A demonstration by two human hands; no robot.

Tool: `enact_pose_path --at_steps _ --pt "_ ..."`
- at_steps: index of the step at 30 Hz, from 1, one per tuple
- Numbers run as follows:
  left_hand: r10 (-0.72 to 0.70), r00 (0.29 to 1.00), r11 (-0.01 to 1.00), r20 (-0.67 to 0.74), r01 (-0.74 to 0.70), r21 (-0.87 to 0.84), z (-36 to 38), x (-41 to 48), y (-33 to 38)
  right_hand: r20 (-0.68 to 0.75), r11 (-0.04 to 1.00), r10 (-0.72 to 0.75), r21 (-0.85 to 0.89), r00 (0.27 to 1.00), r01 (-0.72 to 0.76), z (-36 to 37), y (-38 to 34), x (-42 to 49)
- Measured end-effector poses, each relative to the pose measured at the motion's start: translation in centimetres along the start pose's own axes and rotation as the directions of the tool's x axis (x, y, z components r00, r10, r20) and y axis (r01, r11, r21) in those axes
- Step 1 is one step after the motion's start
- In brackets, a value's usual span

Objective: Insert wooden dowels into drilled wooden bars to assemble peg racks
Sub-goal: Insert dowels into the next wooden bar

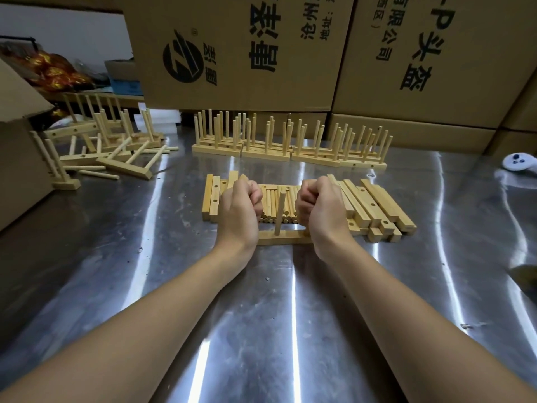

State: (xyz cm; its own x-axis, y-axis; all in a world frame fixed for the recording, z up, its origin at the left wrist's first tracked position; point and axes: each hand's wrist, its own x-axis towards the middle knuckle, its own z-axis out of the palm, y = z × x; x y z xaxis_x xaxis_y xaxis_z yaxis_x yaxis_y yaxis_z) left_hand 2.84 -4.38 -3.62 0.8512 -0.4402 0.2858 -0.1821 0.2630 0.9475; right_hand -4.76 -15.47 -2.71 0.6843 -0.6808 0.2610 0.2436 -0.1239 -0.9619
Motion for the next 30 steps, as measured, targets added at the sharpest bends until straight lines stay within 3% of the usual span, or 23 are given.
enact_pose_path --at_steps 16,22,26,30 --pt "0.020 1.000 0.993 -0.021 -0.017 0.115 -0.2 0.2 -0.2 -0.051 0.996 -0.083 -0.026 0.995 0.082 0.5 0.5 -0.1" --pt "0.000 1.000 0.994 -0.008 0.001 0.112 -0.1 -0.3 0.6 -0.033 0.999 0.001 -0.035 0.999 -0.003 0.3 0.0 -0.5" --pt "0.017 1.000 0.997 0.020 -0.019 0.074 -0.2 -0.5 0.5 0.061 0.993 0.100 -0.068 0.993 -0.095 -1.6 -0.6 -1.0" --pt "-0.004 0.998 1.000 0.066 0.002 0.023 -0.5 -0.2 0.4 -0.009 0.993 0.104 -0.049 0.995 -0.104 -5.1 -1.1 -1.0"
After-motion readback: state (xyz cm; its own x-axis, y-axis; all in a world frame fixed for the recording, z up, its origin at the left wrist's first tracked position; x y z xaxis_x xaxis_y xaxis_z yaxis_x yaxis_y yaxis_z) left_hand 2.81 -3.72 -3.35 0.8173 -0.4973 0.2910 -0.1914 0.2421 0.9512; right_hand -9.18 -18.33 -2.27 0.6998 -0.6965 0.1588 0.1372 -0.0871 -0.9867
